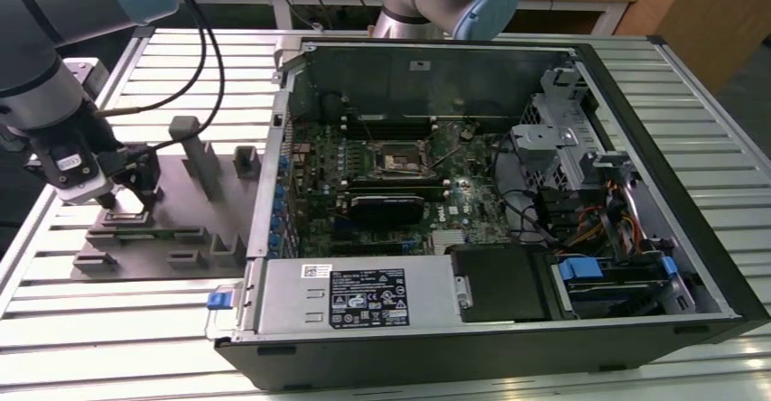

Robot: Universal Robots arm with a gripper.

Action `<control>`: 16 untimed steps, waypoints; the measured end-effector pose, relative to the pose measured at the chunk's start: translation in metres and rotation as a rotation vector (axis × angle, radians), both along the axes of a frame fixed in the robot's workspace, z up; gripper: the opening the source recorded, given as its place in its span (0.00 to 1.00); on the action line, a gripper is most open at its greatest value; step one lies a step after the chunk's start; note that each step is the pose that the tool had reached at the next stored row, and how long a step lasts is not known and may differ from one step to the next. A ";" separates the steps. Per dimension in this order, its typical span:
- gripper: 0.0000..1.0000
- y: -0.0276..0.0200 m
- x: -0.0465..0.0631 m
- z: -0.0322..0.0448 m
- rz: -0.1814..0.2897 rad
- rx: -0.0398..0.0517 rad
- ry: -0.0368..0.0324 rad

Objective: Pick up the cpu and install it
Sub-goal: 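Pick up the cpu and move it towards the insertion slot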

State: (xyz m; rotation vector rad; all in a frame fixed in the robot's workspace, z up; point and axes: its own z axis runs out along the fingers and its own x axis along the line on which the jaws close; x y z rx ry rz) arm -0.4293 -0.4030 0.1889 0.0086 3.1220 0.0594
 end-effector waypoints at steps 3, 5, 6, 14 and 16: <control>0.59 0.0000 0.000 -0.0010 0.000 -0.0001 0.0002; 0.59 -0.0001 0.000 -0.0020 0.000 -0.0002 0.0004; 0.59 -0.0001 0.000 -0.0025 0.000 -0.0003 0.0006; 0.59 0.0000 -0.001 -0.0050 0.000 0.0000 0.0000; 0.59 0.0000 -0.001 -0.0050 0.000 0.0000 -0.0001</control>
